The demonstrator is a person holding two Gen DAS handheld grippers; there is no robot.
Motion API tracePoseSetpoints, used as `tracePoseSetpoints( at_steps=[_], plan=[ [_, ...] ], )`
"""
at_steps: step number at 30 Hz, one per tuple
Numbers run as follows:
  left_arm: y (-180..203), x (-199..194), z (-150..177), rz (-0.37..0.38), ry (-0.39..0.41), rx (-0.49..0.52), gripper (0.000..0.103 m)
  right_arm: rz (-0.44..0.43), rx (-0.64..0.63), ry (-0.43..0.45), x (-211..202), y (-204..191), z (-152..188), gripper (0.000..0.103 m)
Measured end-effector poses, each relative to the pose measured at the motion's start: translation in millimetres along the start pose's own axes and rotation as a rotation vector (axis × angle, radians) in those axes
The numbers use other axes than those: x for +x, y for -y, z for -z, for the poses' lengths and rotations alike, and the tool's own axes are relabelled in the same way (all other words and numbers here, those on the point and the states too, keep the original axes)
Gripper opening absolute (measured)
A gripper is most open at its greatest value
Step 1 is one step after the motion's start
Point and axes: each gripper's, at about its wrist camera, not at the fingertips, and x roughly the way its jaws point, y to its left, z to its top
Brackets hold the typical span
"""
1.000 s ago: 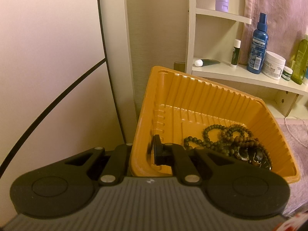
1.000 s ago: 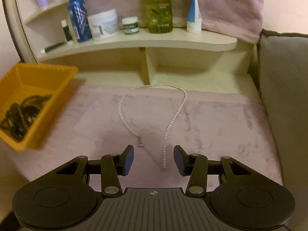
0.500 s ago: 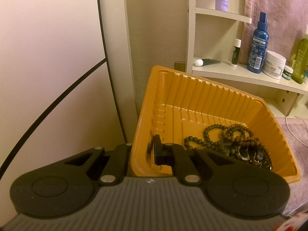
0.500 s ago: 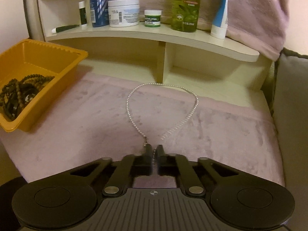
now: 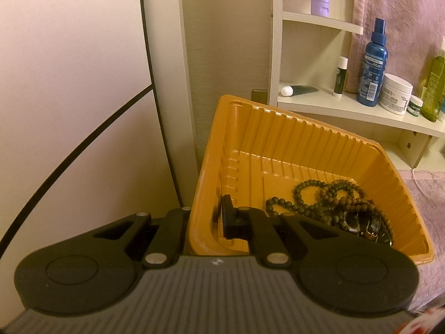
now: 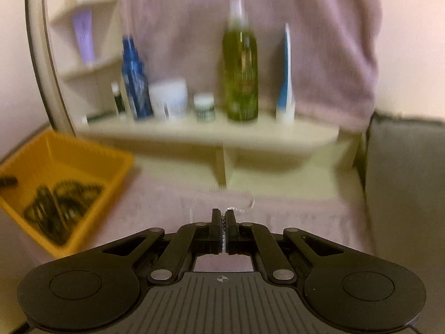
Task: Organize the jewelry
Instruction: 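Lift the pearl necklace and lower it into the orange tray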
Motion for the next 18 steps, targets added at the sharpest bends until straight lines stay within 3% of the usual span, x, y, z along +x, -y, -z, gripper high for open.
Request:
tracePoseSetpoints(
  at_steps=[9,18],
  plan=[
    [-1.3,-0.8,-0.5,0.009,0.007,-0.008,0.007,-0.066,-0.042,0.134,-37.6,-22.2,-63.0,0.002],
    [-3.9,-0.4,0.9,0.022,0.012,-0.021,0.007,-0.2,-0.058,0.19,-52.6,-68.2,-92.5,0.002]
  ],
)
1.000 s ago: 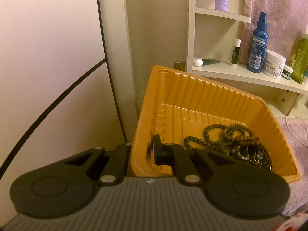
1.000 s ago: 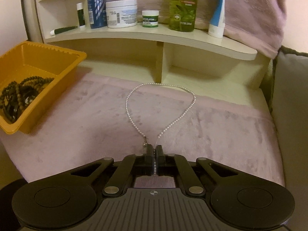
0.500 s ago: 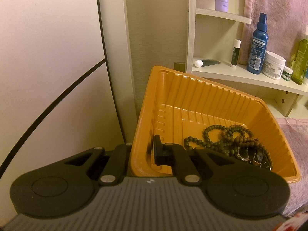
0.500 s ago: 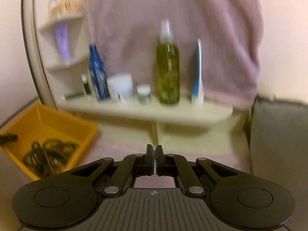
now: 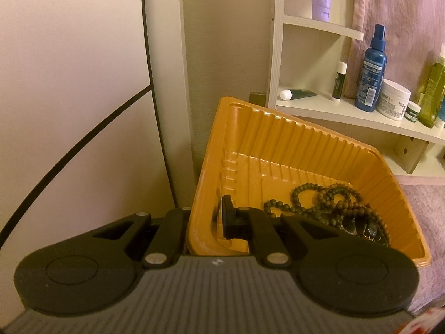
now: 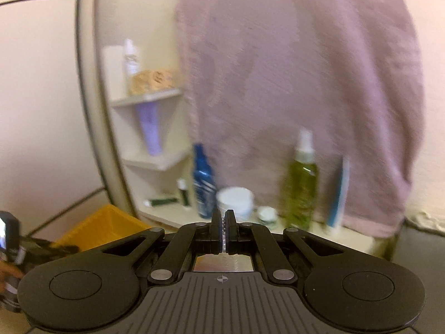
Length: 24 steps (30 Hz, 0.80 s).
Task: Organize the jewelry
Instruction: 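Lift the pearl necklace and lower it into the orange tray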
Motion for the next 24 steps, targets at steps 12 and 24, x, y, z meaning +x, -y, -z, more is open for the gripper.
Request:
tracePoseSetpoints(
  at_steps=[12,24],
  plan=[
    [-3.3,0.7,2.0,0.015,0.002,-0.021,0.007,-0.307,0.071,0.063,64.6,-87.1,-25.1,0.002],
    [-4.7,5.4,1.9,0.023,-0.004,-0.029,0.007,-0.284,0.075,-0.225,151.3,-108.2,35.8,0.009]
  ],
)
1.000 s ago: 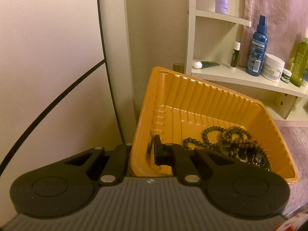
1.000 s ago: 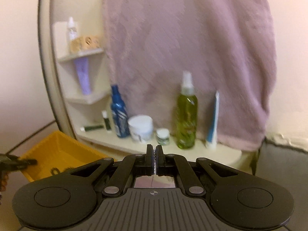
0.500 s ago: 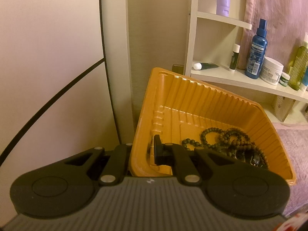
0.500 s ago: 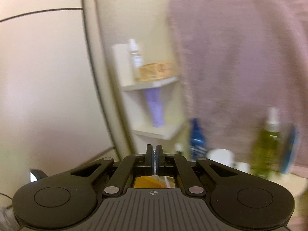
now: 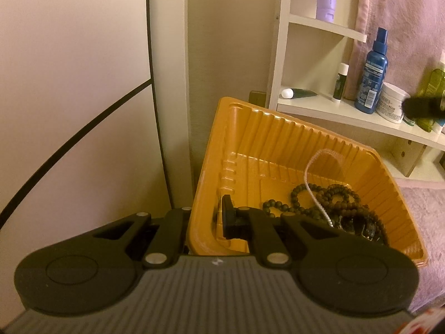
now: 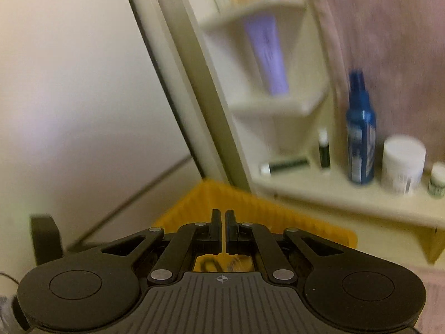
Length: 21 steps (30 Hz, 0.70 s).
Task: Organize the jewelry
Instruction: 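Lift the pearl necklace and lower it into the orange tray, then open the right tool over the tray while the left tool releases the tray rim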
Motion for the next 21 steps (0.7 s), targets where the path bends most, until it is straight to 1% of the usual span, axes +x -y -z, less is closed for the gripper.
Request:
tracePoseSetpoints(
  at_steps=[1,3,5,14,21],
  plan=[
    [0.0,0.5,0.0,0.0,0.0,0.0,0.007,0.007,0.002,-0.007,0.4,2.7,3.5,0.014],
    [-0.1,0.6,0.0,0.001,0.001,0.0,0.007,0.025,0.019,-0.01,0.3,8.5,8.3,0.043],
    [-0.1,0.6,0.0,0.0,0.0,0.0,0.007,0.035,0.042,-0.003,-4.5,15.2,14.4,0.051],
    [-0.3,6.4,1.1,-0.007,-0.009,0.002,0.007,0.145,0.065,-0.099,-10.0,42.1,44.9,0.053],
    [-2.2,11.5,1.2,-0.001,-0.02,-0.012,0.007,0.211,0.115,-0.134,-22.6,59.3,67.0,0.054]
  ],
)
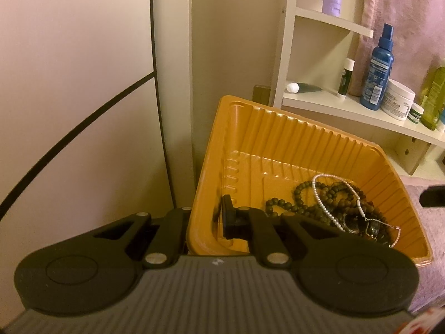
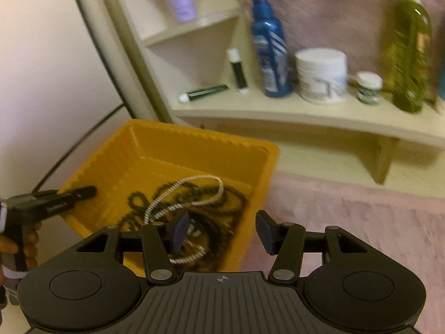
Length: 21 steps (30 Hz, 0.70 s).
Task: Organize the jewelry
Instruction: 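Open the right tool over the tray while the left tool releases the tray rim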
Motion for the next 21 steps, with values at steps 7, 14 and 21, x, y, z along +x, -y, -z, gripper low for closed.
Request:
tracePoseSetpoints(
  at_steps=[7,14,21],
  plan=[
    [-2.7,7.2,1.6,0.007,-0.012,-0.018,0.008,0.052,0.043,-0.014,-3.6,16.6,6.8,0.057],
    [-8.6,24.0,2.5,0.022,-0.038,-0.046,0.011,0.091,0.07,-0.028,-9.5,27.3,14.9,0.059],
    [-8.6,35.5,4.1,0.025,-0.07,-0.039,0.02,0.127,0.094,-0.029,-17.8,34.6,23.3,0.062]
  ],
)
